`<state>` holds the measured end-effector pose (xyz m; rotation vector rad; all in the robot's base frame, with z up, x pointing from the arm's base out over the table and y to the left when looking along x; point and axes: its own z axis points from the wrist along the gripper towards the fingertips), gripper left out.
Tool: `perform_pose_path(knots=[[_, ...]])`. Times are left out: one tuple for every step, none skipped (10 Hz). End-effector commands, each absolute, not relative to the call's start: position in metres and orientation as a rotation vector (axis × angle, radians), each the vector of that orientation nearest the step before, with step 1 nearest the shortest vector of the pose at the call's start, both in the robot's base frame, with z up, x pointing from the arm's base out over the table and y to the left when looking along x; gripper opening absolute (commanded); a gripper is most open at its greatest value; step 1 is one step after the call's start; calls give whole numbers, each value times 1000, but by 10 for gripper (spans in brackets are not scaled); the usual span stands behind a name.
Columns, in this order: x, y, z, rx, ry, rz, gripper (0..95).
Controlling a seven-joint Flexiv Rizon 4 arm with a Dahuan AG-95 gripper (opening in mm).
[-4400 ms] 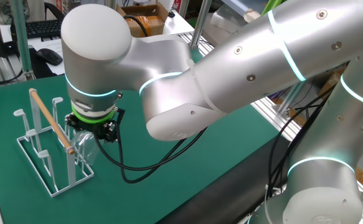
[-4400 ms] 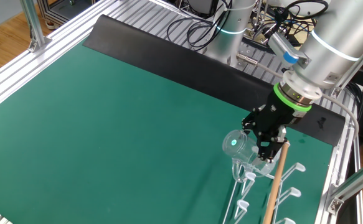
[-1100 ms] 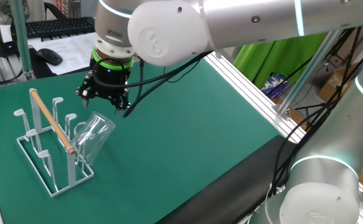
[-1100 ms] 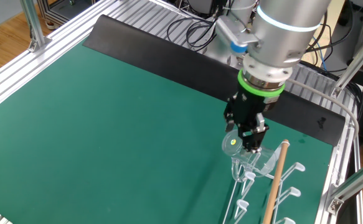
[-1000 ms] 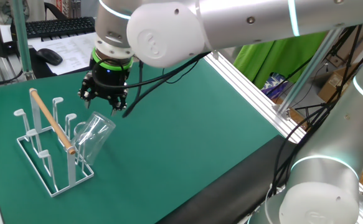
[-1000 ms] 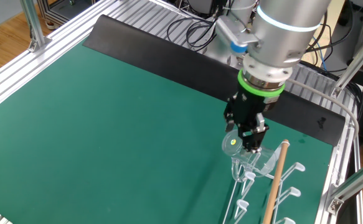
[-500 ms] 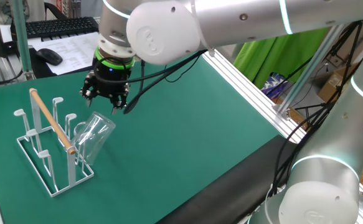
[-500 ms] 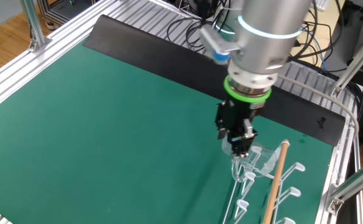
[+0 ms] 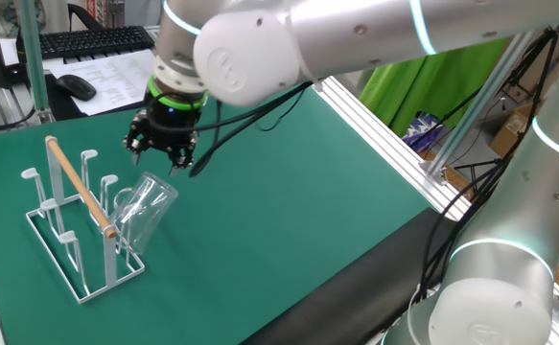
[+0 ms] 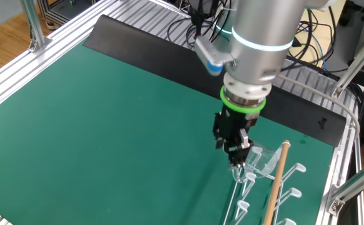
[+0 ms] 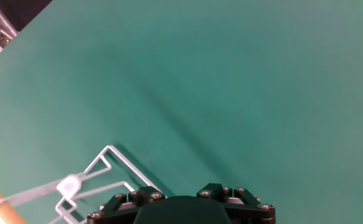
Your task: Put the cup on the cup rack
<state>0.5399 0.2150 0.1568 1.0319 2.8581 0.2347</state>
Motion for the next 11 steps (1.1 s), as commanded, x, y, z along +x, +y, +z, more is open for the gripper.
perform_pose_path(knots=[[542,210,154,1021,2866,244,570],[544,207,153,1015,2869,247,570],[546,204,151,1014,2869,247,570],[547,202,150,1012,2869,246,570],[547,200,149,1005,2870,244,570],[548,198,147,998,2873,239,570],[548,197,145,997,2875,234,570],[547,196,142,995,2875,224,570],[545,196,140,993,2875,214,570],[543,196,138,992,2876,211,570],[542,195,138,979,2881,204,570]])
